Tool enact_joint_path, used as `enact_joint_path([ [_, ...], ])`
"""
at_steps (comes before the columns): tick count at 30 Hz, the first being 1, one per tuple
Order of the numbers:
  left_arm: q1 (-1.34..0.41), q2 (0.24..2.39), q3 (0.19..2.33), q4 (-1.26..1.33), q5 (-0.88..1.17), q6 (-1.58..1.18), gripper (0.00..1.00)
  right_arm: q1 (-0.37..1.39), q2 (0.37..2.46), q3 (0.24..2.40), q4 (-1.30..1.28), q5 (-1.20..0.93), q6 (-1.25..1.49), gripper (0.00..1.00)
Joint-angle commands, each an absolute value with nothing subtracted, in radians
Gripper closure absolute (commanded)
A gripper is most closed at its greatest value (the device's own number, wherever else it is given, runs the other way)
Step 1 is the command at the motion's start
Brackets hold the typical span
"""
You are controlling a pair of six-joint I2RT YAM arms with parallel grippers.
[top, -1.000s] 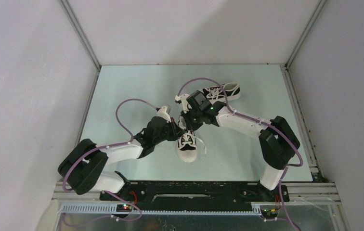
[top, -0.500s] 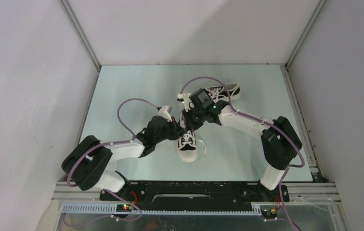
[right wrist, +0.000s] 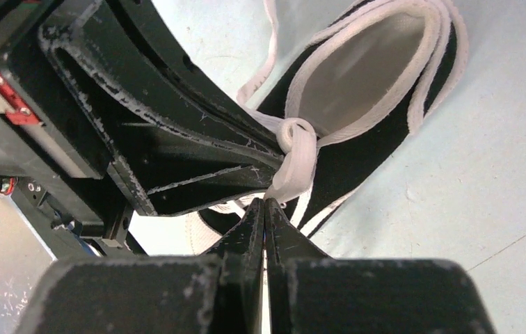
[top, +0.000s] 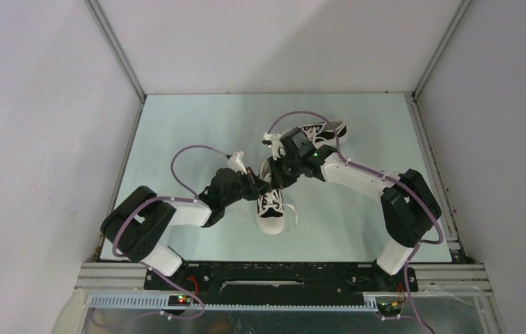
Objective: Tie the shoes
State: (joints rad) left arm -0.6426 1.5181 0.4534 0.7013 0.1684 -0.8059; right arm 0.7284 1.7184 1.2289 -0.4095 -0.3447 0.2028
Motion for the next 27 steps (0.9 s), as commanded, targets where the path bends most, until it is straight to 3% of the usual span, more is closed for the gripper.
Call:
enact_joint_path([
  [1,-0.625,1.571,0.423,0.885,0.255,-0.881,1.00,0.725,1.700,1.223,-0.351,-0.387,0.242,0.99],
  [9,-0.612,1.673,0.406,1.054,0.321,-0.975,1.00,0.726,1.720,1.223,-0.321,-0.418,0.272,0.93],
  [14,-0.607,1.689,0.404,1.052,0.323,-0.984,1.00,0.706,1.707,1.206,-0.331,-0.395,0.290,0.82],
  [27,-0.600,1.660,0.394,0.972,0.289,-0.946,1.00,0.630,1.586,1.068,-0.289,-0.364,0.322,0.78],
])
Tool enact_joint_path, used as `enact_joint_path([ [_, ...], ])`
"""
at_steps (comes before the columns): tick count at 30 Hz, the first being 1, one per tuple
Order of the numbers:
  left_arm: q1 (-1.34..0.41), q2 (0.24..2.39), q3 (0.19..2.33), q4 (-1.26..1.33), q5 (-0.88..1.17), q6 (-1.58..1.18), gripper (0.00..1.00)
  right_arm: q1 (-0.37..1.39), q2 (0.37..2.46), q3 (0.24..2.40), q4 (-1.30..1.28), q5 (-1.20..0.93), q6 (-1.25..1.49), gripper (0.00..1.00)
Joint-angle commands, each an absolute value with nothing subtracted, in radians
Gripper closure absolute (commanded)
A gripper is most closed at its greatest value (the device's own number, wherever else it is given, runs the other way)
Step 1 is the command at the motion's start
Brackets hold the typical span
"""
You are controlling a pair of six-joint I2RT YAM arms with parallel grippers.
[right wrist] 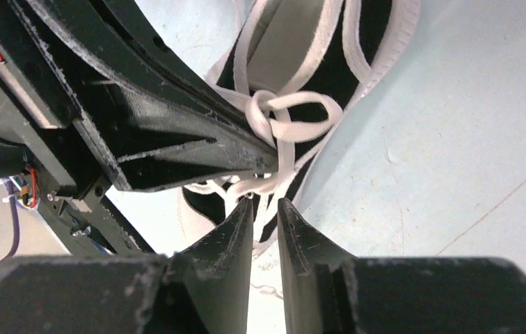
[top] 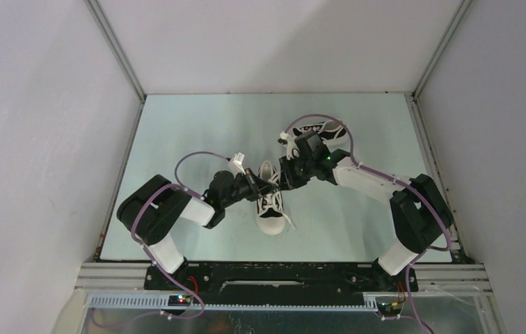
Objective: Tie the shoes
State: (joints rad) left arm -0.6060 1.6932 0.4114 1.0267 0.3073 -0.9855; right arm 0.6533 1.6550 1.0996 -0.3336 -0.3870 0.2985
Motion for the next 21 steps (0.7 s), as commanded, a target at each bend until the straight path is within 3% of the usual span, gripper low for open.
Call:
enact_joint_path([
  [1,-0.600,1.650,0.395,0.951,0.285,-0.936,1.00,0.620,1.584,1.059,-0.278,-0.363,0.330,0.79],
  [9,-0.600,1.608,0.406,0.865,0.258,-0.893,1.00,0.599,1.654,1.019,-0.208,-0.353,0.370,0.87],
  [21,-0.600,1.616,0.412,0.855,0.264,-0.889,1.00,0.618,1.693,1.019,-0.108,-0.463,0.398,0.86],
])
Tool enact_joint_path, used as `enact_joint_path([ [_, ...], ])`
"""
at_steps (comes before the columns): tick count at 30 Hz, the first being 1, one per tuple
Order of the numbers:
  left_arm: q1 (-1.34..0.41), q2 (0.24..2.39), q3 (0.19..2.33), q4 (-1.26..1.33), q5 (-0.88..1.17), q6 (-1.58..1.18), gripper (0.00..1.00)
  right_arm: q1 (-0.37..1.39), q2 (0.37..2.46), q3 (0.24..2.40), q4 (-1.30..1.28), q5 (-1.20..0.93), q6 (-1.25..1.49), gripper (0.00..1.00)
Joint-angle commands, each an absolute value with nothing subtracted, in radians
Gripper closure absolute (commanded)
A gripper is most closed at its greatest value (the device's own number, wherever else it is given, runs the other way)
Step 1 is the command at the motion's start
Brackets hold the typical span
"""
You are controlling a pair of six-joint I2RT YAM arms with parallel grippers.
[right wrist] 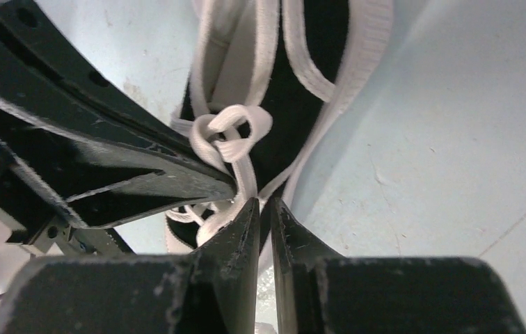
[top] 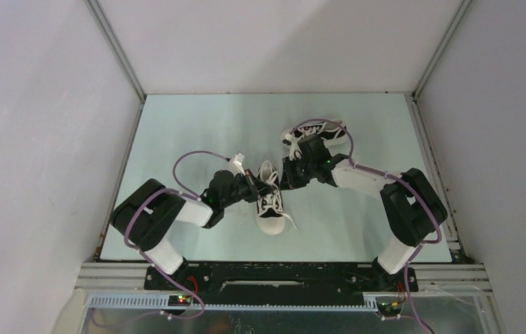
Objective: Tie the shoes
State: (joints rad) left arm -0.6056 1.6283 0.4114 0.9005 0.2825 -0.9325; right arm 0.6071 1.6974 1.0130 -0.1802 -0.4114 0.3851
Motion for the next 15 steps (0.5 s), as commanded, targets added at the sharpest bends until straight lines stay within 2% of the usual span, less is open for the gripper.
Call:
enact_joint_path([
  [1,-0.600,1.615,0.413,0.851,0.263,-0.887,1.00,0.619,1.693,1.019,-0.105,-0.468,0.399,0.86],
  [12,-0.599,1.618,0.413,0.862,0.268,-0.891,1.00,0.625,1.707,1.019,-0.077,-0.530,0.404,0.84],
  [15,-0.599,1.628,0.410,0.885,0.284,-0.903,1.00,0.626,1.711,1.020,-0.074,-0.539,0.405,0.81],
])
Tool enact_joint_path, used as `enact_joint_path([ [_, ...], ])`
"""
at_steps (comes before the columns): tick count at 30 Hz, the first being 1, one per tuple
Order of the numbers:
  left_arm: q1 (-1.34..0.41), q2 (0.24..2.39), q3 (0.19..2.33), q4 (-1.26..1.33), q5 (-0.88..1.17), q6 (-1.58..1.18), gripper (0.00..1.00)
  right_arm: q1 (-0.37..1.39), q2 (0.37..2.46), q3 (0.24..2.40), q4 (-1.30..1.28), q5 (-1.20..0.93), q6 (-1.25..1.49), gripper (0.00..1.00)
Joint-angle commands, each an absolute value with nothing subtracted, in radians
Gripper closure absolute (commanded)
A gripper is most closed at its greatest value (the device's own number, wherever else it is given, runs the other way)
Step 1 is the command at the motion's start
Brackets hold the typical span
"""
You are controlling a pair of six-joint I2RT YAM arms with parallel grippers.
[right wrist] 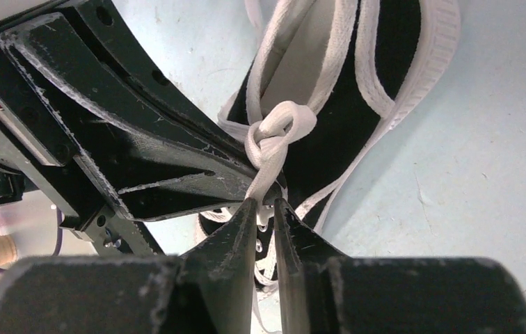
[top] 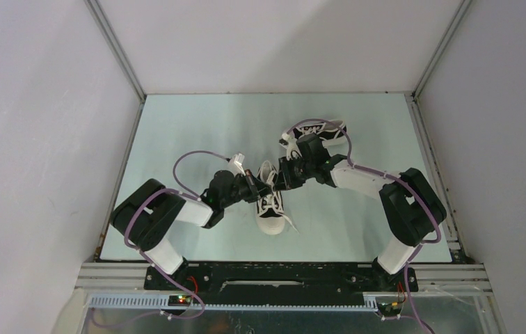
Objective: Tie the shoes
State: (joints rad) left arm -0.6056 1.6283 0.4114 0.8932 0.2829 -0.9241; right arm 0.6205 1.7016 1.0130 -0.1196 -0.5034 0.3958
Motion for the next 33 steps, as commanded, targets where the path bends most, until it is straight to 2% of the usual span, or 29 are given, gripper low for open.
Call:
enact_joint_path([
  [1,-0.599,1.631,0.409,0.911,0.291,-0.909,1.00,0.626,1.712,1.019,-0.075,-0.542,0.406,0.80],
  [4,-0.593,1.667,0.403,0.971,0.310,-0.946,1.00,0.619,1.732,1.019,-0.066,-0.563,0.408,0.74],
  [8,-0.591,1.726,0.403,1.080,0.338,-0.998,1.00,0.615,1.739,1.019,-0.049,-0.578,0.416,0.73],
  [15,-0.590,1.739,0.400,1.096,0.341,-1.009,1.00,0.606,1.716,1.019,-0.079,-0.558,0.398,0.67],
  [18,-0.589,1.742,0.402,1.093,0.341,-1.011,1.00,0.601,1.704,1.015,-0.082,-0.565,0.400,0.67],
  [22,-0.589,1.749,0.403,1.097,0.342,-1.013,1.00,0.595,1.692,1.011,-0.056,-0.606,0.423,0.78],
  [25,-0.589,1.749,0.402,1.097,0.340,-1.012,1.00,0.593,1.690,1.009,-0.044,-0.620,0.436,0.89],
  [28,-0.589,1.745,0.402,1.097,0.341,-1.013,1.00,0.595,1.692,1.010,-0.039,-0.624,0.443,0.93],
  [29,-0.589,1.745,0.401,1.098,0.341,-1.013,1.00,0.594,1.692,1.010,-0.038,-0.627,0.445,0.98],
  [33,-0.588,1.740,0.397,1.097,0.339,-1.011,1.00,0.595,1.693,1.010,-0.024,-0.645,0.462,1.00],
])
